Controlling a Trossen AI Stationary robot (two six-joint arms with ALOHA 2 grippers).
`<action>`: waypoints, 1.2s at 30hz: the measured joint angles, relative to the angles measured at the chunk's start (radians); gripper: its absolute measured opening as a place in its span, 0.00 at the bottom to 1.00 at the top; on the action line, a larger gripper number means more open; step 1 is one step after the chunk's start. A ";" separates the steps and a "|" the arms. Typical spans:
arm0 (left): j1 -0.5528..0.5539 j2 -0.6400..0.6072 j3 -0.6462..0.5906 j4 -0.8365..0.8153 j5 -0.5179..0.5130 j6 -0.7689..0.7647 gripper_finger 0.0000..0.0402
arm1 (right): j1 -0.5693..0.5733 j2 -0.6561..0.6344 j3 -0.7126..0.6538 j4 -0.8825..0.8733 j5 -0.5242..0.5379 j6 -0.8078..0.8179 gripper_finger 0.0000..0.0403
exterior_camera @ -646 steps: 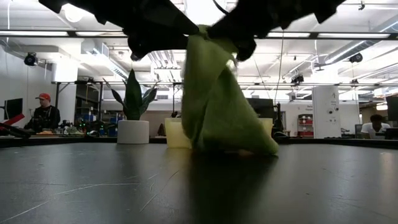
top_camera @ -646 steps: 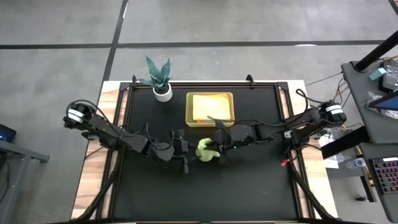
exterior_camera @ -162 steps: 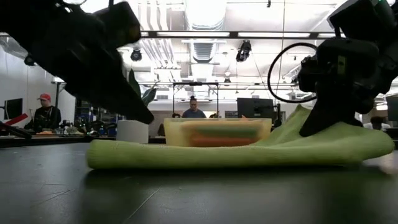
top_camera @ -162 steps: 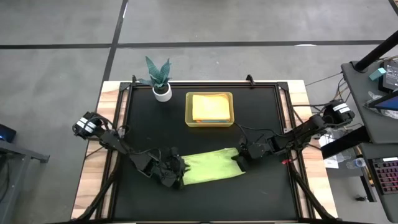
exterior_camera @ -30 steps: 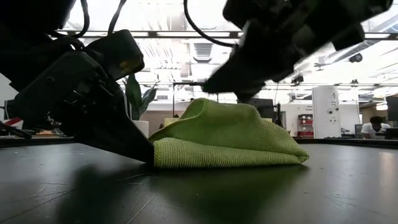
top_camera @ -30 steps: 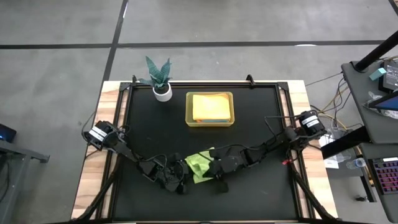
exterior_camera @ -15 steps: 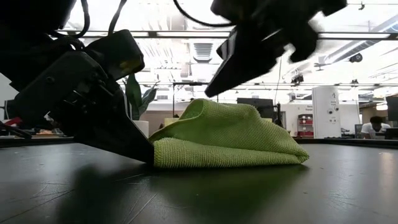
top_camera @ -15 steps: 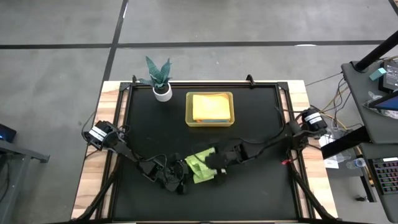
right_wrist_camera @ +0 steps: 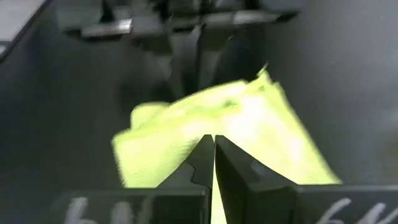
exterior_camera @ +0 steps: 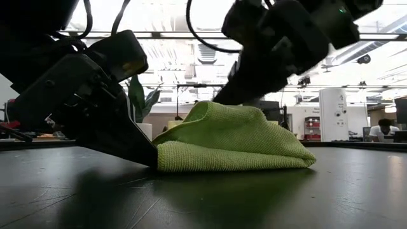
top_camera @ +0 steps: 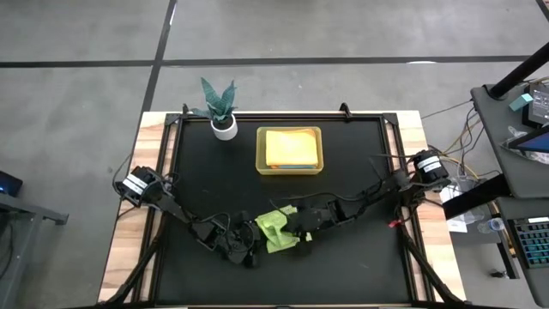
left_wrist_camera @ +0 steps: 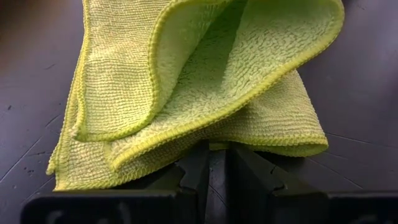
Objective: Fold microfiber towels
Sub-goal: Fold the green towel on the table
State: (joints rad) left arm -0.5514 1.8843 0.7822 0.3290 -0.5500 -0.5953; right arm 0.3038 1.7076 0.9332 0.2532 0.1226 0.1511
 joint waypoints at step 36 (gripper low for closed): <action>0.034 -0.002 -0.002 0.001 -0.002 0.061 0.13 | -0.155 0.123 0.264 -0.250 -0.285 -0.320 0.23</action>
State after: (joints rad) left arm -0.5174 1.8824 0.7803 0.3302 -0.5522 -0.5342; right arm 0.1484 1.8307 1.1967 0.0036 -0.1623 -0.1689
